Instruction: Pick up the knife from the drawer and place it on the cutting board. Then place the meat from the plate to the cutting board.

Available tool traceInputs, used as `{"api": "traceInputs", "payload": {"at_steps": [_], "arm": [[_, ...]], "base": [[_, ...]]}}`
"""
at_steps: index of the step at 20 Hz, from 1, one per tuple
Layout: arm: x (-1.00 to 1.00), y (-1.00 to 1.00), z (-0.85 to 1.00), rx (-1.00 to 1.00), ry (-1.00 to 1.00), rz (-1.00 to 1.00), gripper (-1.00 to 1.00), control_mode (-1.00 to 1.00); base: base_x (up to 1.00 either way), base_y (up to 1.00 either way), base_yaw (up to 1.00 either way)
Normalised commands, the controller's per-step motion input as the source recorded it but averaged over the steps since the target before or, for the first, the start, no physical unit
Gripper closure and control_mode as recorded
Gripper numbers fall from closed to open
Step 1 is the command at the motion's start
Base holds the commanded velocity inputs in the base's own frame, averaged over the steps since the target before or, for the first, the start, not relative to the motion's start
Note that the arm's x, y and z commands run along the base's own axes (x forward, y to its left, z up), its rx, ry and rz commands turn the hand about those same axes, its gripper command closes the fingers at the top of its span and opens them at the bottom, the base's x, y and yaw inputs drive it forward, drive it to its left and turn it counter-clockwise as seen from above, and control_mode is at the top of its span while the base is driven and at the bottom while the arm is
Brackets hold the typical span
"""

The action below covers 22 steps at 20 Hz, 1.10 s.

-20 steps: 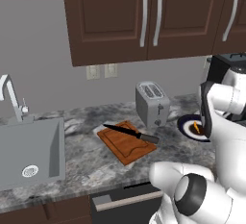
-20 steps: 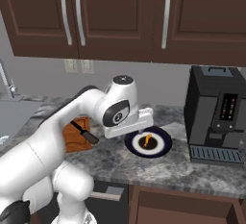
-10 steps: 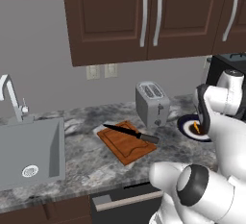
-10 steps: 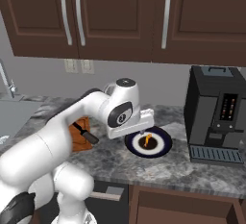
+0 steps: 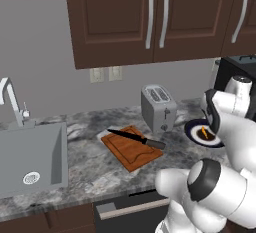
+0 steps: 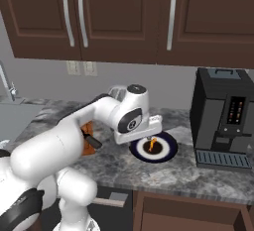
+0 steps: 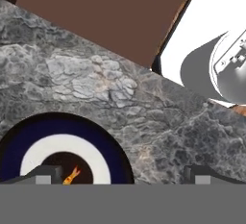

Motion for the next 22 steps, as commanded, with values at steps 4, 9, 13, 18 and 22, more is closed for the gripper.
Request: {"api": "traceInputs", "payload": {"at_steps": [4,9,13,18,22], "arm": [[0.1,-0.33,-0.08,0.04,0.0,0.0,-1.0,-1.0],[0.03,-0.08,0.0,0.0,0.0,0.0,-1.0,-1.0],[0.11,0.0,0.0,0.0,0.0,0.0,-1.0,-1.0],[0.25,-0.03,-0.01,0.0,0.0,0.0,-1.0,-1.0],[0.23,0.0,-0.09,0.0,0.0,0.0,-1.0,-1.0]], "base": [[0.0,0.0,0.0],[0.0,0.0,0.0],[0.0,0.0,0.0],[0.0,0.0,0.0],[0.0,0.0,0.0]]}}
